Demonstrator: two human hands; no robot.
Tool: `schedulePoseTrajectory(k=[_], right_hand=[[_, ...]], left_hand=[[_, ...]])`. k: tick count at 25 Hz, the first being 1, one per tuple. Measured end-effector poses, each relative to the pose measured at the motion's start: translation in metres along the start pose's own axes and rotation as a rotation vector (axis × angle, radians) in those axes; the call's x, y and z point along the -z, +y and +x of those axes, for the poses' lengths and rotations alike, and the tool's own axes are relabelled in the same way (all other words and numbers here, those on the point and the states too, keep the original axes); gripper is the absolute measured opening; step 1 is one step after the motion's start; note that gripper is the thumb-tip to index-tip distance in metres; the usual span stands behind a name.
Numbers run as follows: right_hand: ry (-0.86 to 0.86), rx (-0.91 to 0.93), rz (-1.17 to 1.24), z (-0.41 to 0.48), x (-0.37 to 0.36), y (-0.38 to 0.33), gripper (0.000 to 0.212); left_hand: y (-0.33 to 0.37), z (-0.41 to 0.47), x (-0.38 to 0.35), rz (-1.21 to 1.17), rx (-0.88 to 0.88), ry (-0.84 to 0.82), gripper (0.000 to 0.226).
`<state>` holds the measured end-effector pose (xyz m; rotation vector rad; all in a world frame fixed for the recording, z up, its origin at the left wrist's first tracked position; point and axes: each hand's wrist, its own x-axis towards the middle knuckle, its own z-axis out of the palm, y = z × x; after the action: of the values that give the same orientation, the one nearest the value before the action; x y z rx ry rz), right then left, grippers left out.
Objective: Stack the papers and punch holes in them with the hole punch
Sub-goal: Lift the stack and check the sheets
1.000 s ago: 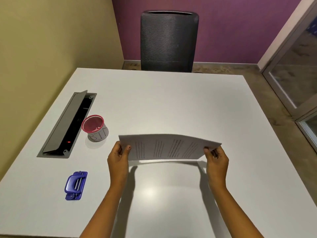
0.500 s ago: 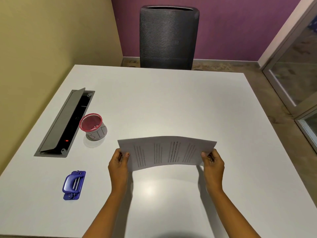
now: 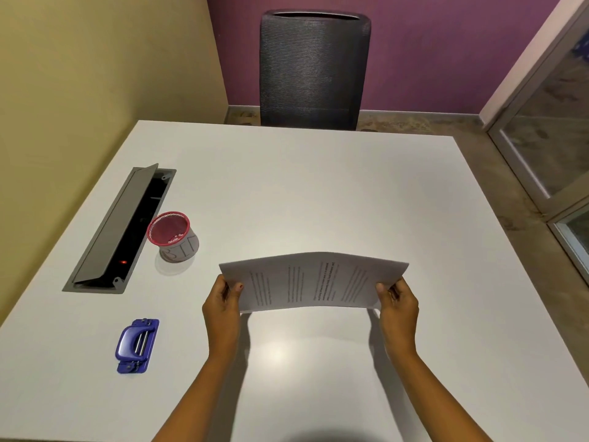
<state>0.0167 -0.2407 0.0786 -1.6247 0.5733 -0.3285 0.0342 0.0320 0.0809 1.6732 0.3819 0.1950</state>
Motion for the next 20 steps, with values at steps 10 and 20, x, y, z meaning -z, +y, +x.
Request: schedulePoseTrajectory(k=[10,20], right_hand=[[-0.014,-0.055,-0.025,-0.006,0.005,0.008,0.017],[0.133,-0.484,-0.031,-0.035,-0.001,0.000,0.065]], left_hand=[[-0.007,-0.006,0.002,0.048,0.035,-0.038,0.028],[0.004,-0.003,0.005,-0.040,0.128,0.098,0.023]])
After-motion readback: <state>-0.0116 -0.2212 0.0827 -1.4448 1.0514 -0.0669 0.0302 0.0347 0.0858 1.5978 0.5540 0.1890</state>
